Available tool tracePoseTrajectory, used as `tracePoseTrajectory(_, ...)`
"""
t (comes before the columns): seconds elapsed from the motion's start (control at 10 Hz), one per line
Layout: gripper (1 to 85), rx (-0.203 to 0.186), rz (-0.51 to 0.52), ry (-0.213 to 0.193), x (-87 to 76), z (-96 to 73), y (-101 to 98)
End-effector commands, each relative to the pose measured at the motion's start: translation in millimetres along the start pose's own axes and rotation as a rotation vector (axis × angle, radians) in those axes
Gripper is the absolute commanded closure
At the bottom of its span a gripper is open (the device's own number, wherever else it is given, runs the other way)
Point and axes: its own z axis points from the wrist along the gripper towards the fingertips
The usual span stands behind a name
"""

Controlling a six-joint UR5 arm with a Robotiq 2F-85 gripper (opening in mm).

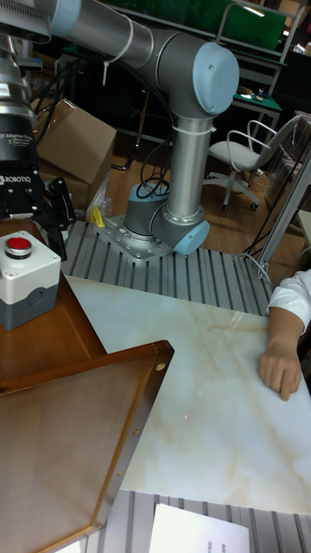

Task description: Take the object down from the shelf

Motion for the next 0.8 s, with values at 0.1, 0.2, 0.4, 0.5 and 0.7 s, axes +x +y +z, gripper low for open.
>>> tracePoseTrajectory(0.1, 0.7, -0.006, -0.010, -0.025, -5.9, -0.8, 0.0)
tracePoseTrajectory(0.2, 2.7, -0.007, -0.011, -0.027, -6.2, -0.8, -0.1)
tracePoseTrajectory(0.4, 23.3, -0.007, 0.000, -0.015, -2.9, -1.6, -1.7)
tracePoseTrajectory(0.5, 27.3, -0.009, -0.004, -0.010, -0.1, -3.7, -3.4)
tracePoseTrajectory(0.7, 73.3, -0.005, 0.012, 0.032, 11.1, -8.4, -8.5)
